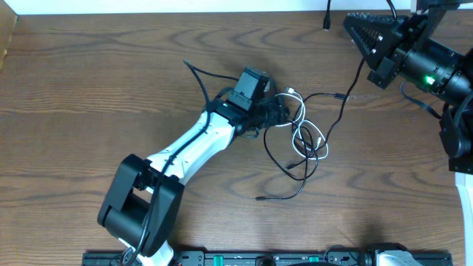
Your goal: Untangle cables
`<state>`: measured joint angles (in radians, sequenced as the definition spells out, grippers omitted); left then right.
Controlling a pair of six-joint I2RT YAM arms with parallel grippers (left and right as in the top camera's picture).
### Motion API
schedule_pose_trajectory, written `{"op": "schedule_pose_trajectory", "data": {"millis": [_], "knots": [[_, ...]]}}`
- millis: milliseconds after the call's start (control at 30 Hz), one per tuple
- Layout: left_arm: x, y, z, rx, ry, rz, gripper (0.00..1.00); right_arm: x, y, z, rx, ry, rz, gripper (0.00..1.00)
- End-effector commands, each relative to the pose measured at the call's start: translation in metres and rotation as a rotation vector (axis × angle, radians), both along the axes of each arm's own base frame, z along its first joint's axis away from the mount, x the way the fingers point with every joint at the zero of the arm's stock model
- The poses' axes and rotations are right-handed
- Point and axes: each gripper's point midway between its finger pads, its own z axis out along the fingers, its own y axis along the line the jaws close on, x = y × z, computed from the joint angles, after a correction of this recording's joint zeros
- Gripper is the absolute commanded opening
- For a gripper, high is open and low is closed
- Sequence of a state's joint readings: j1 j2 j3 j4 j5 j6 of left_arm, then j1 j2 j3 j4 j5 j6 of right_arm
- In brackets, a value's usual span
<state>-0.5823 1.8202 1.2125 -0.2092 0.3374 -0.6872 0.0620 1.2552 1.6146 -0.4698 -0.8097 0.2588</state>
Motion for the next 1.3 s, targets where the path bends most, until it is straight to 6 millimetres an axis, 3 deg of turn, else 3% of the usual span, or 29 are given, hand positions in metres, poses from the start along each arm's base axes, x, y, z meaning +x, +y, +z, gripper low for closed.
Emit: {"op": "schedule_pose_trajectory", "data": {"millis": [0,267,600,800,867,1000,1033,1167,1267], "knots": [[0.001,-0.010,-0.023,0.017,0.031,0.031,0.75,-0.012,0.009,0.007,-0.007,-0.034,0.044,0.01],[-0.004,-0.023,-0.051,0.023,0.069,0.019,0.81,-0.026,0.033,0.004,-0.065,-0.095,0.131,0.01],[-0.006,-0.043,-0.050,-0.055,0.066,-0.040,0.82,-0.036,0.052,0.002,-0.082,-0.116,0.188,0.01],[-0.016,-0.042,-0.082,0.012,0.110,-0.035,0.82,-0.036,0.052,0.002,-0.082,-0.113,0.189,0.01],[-0.018,-0.040,-0.095,0.028,0.136,-0.024,0.67,-0.036,0.052,0.002,-0.082,-0.112,0.189,0.01],[-0.015,-0.026,-0.113,0.075,0.167,0.024,0.12,-0.037,0.052,0.001,-0.083,-0.109,0.190,0.01],[-0.012,-0.019,-0.115,0.090,0.173,0.049,0.08,-0.036,0.052,0.001,-0.083,-0.106,0.189,0.01],[0.002,0.014,-0.115,0.112,0.212,0.127,0.07,-0.035,0.050,-0.005,-0.101,-0.097,0.178,0.01],[0.013,0.052,-0.110,0.132,0.253,0.206,0.07,-0.025,0.039,-0.016,-0.148,-0.066,0.078,0.01]]}}
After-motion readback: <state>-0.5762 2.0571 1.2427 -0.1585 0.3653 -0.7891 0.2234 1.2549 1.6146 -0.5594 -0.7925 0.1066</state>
